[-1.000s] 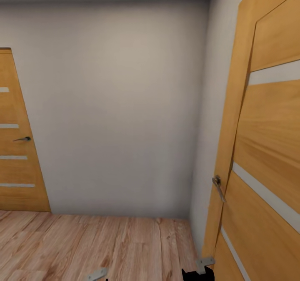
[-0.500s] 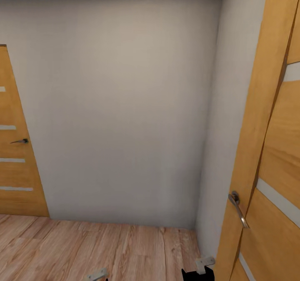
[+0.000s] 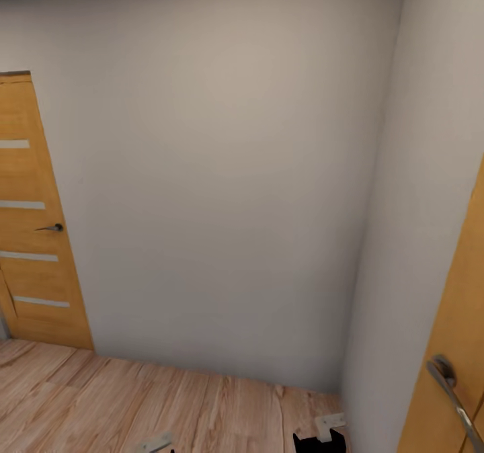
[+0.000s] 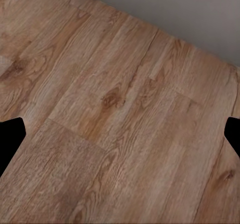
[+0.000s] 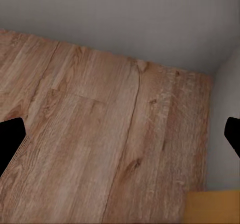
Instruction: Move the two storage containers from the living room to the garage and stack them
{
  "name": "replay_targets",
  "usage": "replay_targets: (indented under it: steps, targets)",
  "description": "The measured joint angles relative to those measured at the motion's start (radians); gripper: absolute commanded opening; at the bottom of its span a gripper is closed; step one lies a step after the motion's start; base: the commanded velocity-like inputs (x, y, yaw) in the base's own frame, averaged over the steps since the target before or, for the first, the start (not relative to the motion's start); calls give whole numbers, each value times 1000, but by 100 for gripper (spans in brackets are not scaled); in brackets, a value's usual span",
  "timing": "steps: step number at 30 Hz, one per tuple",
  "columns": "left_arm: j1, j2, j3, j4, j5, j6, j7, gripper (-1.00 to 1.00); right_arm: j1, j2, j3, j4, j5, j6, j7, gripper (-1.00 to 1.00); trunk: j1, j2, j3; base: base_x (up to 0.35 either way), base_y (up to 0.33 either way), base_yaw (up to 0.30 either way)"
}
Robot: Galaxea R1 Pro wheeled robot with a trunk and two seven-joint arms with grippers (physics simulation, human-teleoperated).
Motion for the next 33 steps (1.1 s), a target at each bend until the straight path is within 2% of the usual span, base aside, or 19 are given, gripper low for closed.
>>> replay_targets:
  steps: [11,33]
  targets:
    - [0,0,0,0,0,0,0,100,0,0,0,0,0,0,0,100,0,0,0,328,27,281]
    - [0,0,0,0,0,0,1,100,0,0,0,0,0,0,0,100,0,0,0,308,176,281]
